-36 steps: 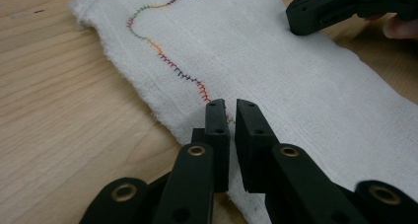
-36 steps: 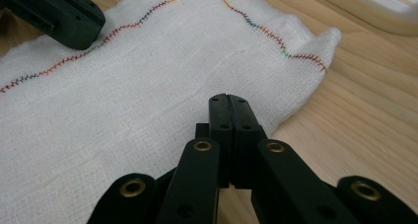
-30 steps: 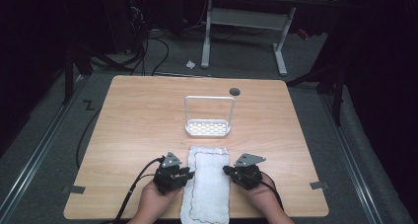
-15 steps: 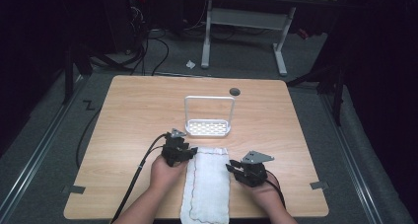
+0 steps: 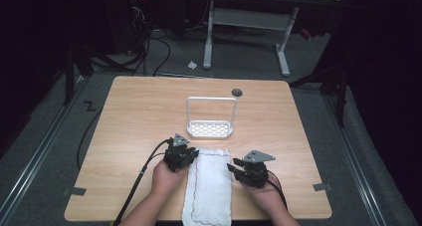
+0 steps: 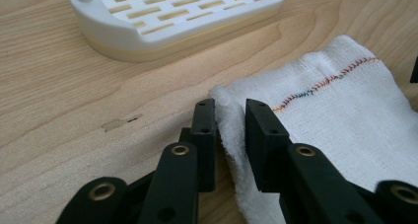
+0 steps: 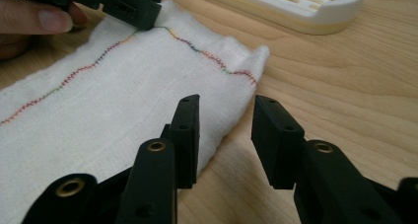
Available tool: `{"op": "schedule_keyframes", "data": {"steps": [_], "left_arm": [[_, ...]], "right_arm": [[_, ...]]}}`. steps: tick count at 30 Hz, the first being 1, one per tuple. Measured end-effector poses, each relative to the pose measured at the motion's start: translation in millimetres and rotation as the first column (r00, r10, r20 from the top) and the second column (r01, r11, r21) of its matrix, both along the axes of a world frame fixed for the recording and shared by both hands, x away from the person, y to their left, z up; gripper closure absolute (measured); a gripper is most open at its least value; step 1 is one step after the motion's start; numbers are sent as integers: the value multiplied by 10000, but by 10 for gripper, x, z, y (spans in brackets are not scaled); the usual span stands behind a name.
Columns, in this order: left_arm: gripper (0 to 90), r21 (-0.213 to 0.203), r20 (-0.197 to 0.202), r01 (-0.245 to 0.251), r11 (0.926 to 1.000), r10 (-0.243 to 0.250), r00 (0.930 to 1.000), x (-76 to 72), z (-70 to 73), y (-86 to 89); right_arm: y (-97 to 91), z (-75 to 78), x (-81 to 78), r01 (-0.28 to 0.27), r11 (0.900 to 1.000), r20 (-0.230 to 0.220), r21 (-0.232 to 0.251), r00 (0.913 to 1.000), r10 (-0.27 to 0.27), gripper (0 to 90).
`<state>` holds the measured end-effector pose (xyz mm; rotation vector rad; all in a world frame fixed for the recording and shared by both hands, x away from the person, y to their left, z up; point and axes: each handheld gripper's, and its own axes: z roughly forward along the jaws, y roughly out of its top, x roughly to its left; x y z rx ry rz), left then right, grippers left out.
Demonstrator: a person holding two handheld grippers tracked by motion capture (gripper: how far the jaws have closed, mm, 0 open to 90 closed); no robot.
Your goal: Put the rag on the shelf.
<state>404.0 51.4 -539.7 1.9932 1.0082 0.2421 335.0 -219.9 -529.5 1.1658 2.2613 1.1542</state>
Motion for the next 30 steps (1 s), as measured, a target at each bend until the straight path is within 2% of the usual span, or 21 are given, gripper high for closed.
{"op": "schedule_keyframes", "data": {"steps": [3, 6, 11, 13, 15, 18, 22, 25, 26, 28, 30], "left_arm": [[791, -36, -40, 58, 10000, -58, 10000, 3, -2, 3], [807, 13, -1, 60, 10000, -60, 10000, -22, -2, -7], [812, -30, -68, 89, 10000, -89, 9999, -18, -3, 4], [812, -147, -187, 121, 9998, -124, 9997, -6, -5, 20], [812, -227, -260, 129, 9997, -135, 9996, -2, -7, 29], [813, -230, -259, 121, 9997, -127, 9996, -5, -7, 31], [814, -386, -401, 112, 9992, -128, 9991, -10, -12, 56], [821, -600, -567, 199, 9980, -233, 9981, -1, -17, 71], [824, -600, -567, 199, 9980, -233, 9981, -1, -17, 71], [827, -663, -661, 214, 9976, -258, 9975, 10, -18, 84], [828, -636, -608, 217, 9977, -255, 9978, 3, -16, 85]], "right_arm": [[20, 26, 35, 85, 10000, 58, -2, 9999, -85, 585], [64, 81, 173, 371, 9992, 11, -118, 9993, -371, 529], [155, 46, 439, 690, 9974, -583, -193, 9958, -700, 495], [160, 15, 490, 808, 9961, -679, -347, 9942, -830, 500], [145, -20, 513, 859, 9962, -1021, -138, 9910, -868, 493], [146, -52, 484, 829, 9966, -921, -21, 9923, -828, 501], [182, -64, 443, 589, 9982, -725, -142, 9956, -597, 587], [207, -68, 423, 405, 9992, -796, -27, 9960, -406, 743], [207, -68, 423, 405, 9992, -796, -27, 9960, -406, 743], [235, -60, 413, 188, 9998, -953, 74, 9953, -181, 853], [246, -47, 414, 112, 9999, -837, -48, 9964, -116, 858]]}}
